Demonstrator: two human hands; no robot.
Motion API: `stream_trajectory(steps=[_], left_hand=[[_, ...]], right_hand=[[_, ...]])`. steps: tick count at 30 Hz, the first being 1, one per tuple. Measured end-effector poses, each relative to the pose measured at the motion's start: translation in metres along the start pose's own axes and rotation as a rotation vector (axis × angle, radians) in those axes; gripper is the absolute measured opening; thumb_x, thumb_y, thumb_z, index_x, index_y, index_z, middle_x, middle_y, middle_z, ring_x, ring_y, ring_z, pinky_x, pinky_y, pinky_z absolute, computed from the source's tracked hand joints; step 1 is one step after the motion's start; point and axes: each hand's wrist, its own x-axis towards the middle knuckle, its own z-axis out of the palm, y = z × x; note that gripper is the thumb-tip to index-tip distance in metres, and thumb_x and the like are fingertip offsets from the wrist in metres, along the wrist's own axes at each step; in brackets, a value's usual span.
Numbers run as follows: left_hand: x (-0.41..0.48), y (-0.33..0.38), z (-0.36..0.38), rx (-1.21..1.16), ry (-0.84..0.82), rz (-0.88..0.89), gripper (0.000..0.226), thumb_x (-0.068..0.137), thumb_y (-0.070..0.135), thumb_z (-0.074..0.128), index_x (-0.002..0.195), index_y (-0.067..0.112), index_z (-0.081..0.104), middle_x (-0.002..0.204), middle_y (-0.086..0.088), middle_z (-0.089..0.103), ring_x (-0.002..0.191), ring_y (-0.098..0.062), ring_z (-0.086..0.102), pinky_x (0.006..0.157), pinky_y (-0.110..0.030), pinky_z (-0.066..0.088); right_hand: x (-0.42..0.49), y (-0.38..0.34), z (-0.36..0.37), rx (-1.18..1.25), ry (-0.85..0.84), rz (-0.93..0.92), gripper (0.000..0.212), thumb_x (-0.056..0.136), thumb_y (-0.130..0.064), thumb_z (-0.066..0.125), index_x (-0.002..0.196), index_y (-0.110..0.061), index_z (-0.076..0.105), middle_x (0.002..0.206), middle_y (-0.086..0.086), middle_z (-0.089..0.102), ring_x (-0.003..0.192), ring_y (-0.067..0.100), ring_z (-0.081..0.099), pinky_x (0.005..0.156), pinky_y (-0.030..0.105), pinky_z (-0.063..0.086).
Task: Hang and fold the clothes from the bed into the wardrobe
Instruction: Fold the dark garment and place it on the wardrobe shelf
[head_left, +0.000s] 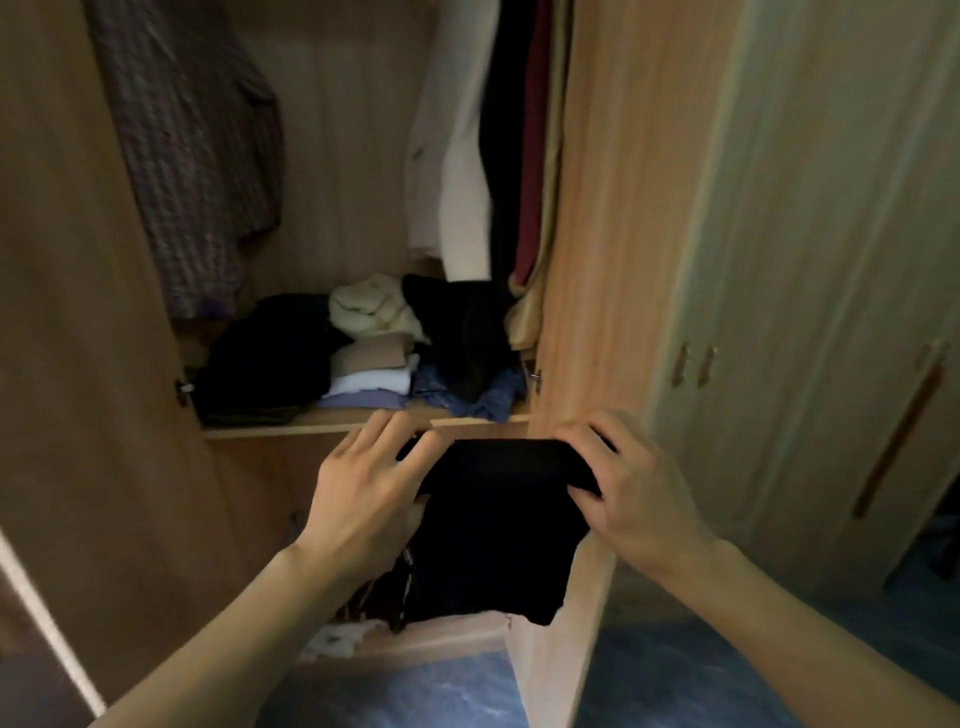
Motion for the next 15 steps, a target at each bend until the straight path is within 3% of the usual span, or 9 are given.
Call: stream_trajectory(steps=[6, 9, 12, 15], left_hand=[[-0.013, -0.095, -0.007, 0.095, 0.021, -0.045, 0.033, 0.077, 0.021, 0.058, 0.108, 0.010, 0.062, 0.102, -0.010, 0.063, 0.084, -0.033, 0.059, 0.058, -0.039, 0.049], [-0.021, -0.129, 0.000, 0.121, 0.001, -0.089, 0.032, 0.077, 0.024, 0.057, 0.104, 0.009, 0.063, 0.099, -0.011, 0.062, 0.080, -0.033, 0.058, 0.055, -0.037, 0.047], [-0.025, -0.163, 0.016, 0.159, -0.026, -0.116, 0.030, 0.076, 0.022, 0.061, 0.103, 0.009, 0.064, 0.098, -0.010, 0.061, 0.080, -0.031, 0.056, 0.056, -0.037, 0.047], [-0.024, -0.194, 0.039, 0.187, -0.044, -0.163, 0.032, 0.071, 0.018, 0.062, 0.101, 0.008, 0.067, 0.098, -0.010, 0.060, 0.080, -0.031, 0.057, 0.057, -0.039, 0.049]], right_hand=[[0.074, -0.034, 0.079, 0.081, 0.046, -0.069, 0.055, 0.067, -0.008, 0.074, 0.118, -0.019, 0.056, 0.110, -0.002, 0.055, 0.101, 0.023, 0.059, 0.079, 0.033, 0.052], [0.100, -0.041, 0.114, 0.100, 0.045, -0.097, 0.052, 0.066, -0.012, 0.073, 0.115, -0.019, 0.057, 0.107, -0.004, 0.053, 0.098, 0.020, 0.057, 0.079, 0.025, 0.047], [0.126, -0.037, 0.152, 0.144, 0.026, -0.119, 0.045, 0.071, -0.022, 0.058, 0.116, -0.021, 0.054, 0.108, -0.005, 0.052, 0.100, 0.020, 0.057, 0.077, 0.034, 0.053], [0.150, -0.025, 0.193, 0.202, 0.015, -0.134, 0.049, 0.070, -0.017, 0.068, 0.117, -0.024, 0.053, 0.112, -0.006, 0.051, 0.104, 0.017, 0.057, 0.080, 0.032, 0.054]])
